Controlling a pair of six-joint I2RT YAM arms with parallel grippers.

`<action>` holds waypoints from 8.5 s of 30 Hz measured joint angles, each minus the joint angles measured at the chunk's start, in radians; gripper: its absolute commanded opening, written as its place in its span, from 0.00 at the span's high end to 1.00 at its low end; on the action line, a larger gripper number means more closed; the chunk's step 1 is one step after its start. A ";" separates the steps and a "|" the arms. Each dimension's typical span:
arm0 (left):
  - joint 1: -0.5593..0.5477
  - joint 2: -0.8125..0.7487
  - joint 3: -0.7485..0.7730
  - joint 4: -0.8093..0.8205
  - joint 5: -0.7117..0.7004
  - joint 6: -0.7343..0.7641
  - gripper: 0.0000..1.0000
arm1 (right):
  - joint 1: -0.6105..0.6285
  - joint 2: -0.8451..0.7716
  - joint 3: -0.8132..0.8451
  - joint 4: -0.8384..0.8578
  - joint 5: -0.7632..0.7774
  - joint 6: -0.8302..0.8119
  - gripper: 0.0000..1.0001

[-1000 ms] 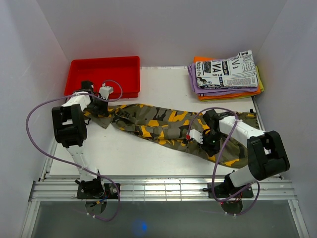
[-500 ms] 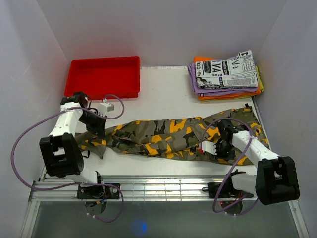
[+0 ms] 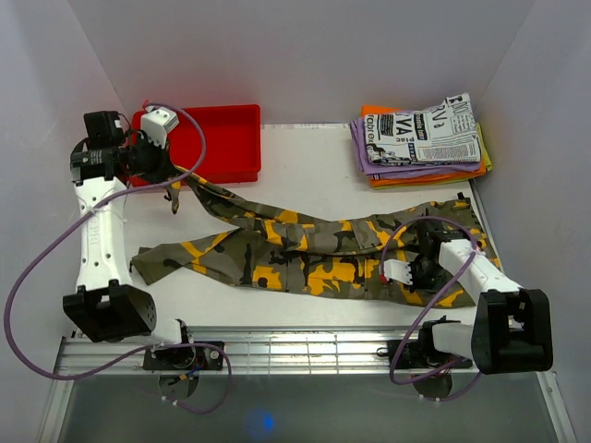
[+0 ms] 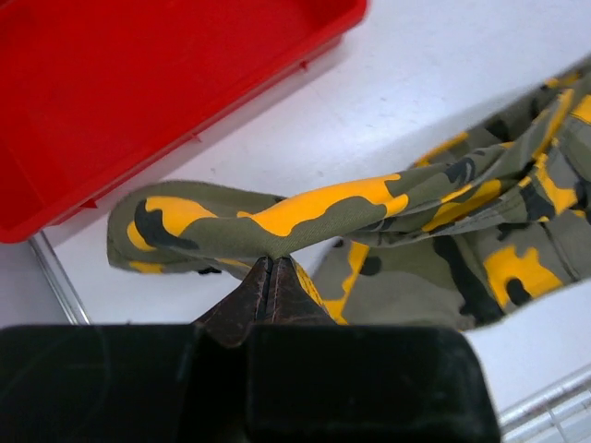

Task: Fold and stack the trousers
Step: Flatten the trousers out

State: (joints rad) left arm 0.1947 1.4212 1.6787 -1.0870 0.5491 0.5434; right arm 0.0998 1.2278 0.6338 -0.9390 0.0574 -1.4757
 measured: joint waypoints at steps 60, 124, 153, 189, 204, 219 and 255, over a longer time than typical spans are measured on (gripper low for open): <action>0.139 0.253 -0.646 0.125 -0.252 0.248 0.32 | -0.046 0.848 0.913 0.204 -0.160 0.741 0.63; 0.294 0.927 0.552 -0.187 -0.374 0.136 0.34 | 0.018 0.217 0.208 0.070 -0.113 0.444 0.62; 0.289 0.660 -0.136 0.076 -0.226 -0.014 0.66 | -0.092 0.476 0.507 0.089 -0.086 0.572 0.68; 0.338 0.492 0.092 -0.140 -0.087 0.396 0.32 | -0.072 0.433 0.880 -0.063 -0.306 0.495 0.40; 0.266 0.636 -0.060 -0.005 -0.031 0.216 0.19 | 0.210 0.597 0.903 0.032 -0.359 0.423 0.27; 0.214 0.629 -0.153 0.155 -0.217 0.109 0.74 | 0.277 0.729 0.899 0.027 -0.386 0.369 0.29; 0.222 0.644 0.206 0.033 -0.273 0.061 1.00 | 0.295 0.877 0.972 0.153 -0.314 0.340 0.92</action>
State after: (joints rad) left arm 0.4168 2.0651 1.8851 -1.0542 0.2764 0.6044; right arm 0.3946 2.1048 1.6058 -0.7860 -0.2562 -1.1358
